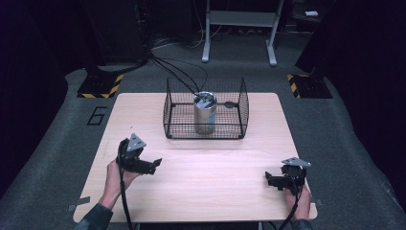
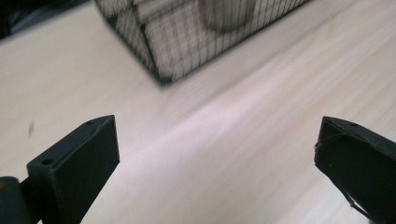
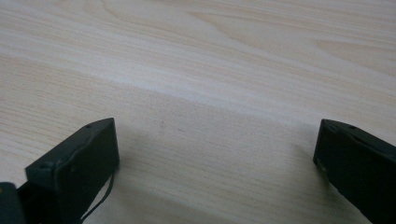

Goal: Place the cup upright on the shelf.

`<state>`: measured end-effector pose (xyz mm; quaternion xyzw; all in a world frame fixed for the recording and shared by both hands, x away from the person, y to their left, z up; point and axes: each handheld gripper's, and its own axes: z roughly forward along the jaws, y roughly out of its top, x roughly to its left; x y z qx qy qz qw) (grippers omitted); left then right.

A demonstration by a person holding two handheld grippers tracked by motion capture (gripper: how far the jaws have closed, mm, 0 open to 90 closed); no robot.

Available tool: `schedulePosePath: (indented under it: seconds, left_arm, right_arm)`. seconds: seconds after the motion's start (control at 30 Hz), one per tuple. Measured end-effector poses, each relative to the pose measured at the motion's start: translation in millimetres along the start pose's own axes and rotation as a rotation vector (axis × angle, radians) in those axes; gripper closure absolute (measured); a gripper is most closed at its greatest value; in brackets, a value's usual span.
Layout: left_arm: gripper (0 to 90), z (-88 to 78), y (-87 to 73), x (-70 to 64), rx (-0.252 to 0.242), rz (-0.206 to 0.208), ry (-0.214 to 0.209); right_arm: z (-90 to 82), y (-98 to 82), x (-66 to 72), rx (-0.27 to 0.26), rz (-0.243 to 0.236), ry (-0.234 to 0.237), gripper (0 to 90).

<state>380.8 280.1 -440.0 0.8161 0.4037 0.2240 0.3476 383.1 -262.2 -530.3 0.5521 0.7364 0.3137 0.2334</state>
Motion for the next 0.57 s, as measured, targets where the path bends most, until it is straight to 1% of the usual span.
schedulePosePath:
  seconds: [0.03, 0.07, 0.1, 0.13, 0.17, 0.2, 0.23, 0.27, 0.3, 0.37, 0.43, 0.47, 0.5, 0.53, 0.57]
  left_arm:
    - [0.0, -0.1, -15.3, 4.3, 0.010, -0.023, 0.035]
    - [0.0, 0.8, -27.3, 8.9, 0.017, -0.056, 0.034]
    - [0.0, 1.6, -35.8, 12.3, 0.032, -0.082, 0.036]
    - [0.0, 3.5, -49.7, 16.9, 0.052, -0.099, 0.064]
    - [0.1, 3.4, -57.2, 20.1, 0.070, -0.104, 0.075]
    - [0.0, 4.8, -67.5, 23.2, 0.062, -0.138, 0.093]
    - [0.0, 5.7, -77.6, 26.3, 0.073, -0.167, 0.102]
    - [0.0, 7.5, -83.5, 27.4, 0.064, -0.172, 0.114]
    - [0.0, 8.8, -91.7, 29.5, 0.084, -0.181, 0.127]
    - [0.0, 10.2, -99.0, 31.0, 0.083, -0.195, 0.145]
    - [0.0, 11.4, -104.0, 32.5, 0.077, -0.213, 0.141]
    - [0.0, 12.8, -105.4, 33.5, 0.079, -0.213, 0.143]
    - [0.0, 13.8, -106.3, 34.4, 0.095, -0.212, 0.141]
    - [0.0, 16.1, -107.5, 34.8, 0.094, -0.218, 0.148]
    - [0.0, 16.6, -108.5, 36.0, 0.088, -0.225, 0.143]
  right_arm:
    - [-0.1, 0.1, 0.1, 0.002, 0.000, 0.000, 0.0]
    - [0.0, 0.0, 0.2, 0.000, 0.001, -0.001, 0.0]
    - [0.0, 0.0, 0.2, 0.000, 0.001, -0.001, 0.0]
    - [-0.1, 0.1, 0.2, 0.002, 0.002, 0.000, 0.0]
    - [0.0, 0.1, 0.2, 0.001, 0.002, -0.001, 0.0]
    - [-0.1, 0.1, 0.2, 0.002, 0.002, -0.001, 0.0]
    - [0.0, 0.1, 0.2, 0.001, 0.002, -0.001, 0.0]
    - [-0.1, 0.1, 0.1, 0.002, 0.002, 0.000, 0.0]
    - [-0.1, 0.1, 0.1, 0.002, 0.001, 0.000, 0.0]
    - [0.0, 0.1, 0.1, 0.002, 0.001, -0.001, 0.0]
    - [-0.1, 0.1, 0.1, 0.002, 0.002, 0.000, 0.0]
    - [0.0, 0.1, 0.2, 0.002, 0.002, -0.001, 0.0]
    - [-0.1, 0.1, 0.2, 0.002, 0.002, 0.000, 0.0]
    - [-0.1, 0.1, 0.1, 0.002, 0.002, 0.000, 0.0]
    - [-0.1, 0.1, 0.2, 0.002, 0.003, 0.000, 0.0]
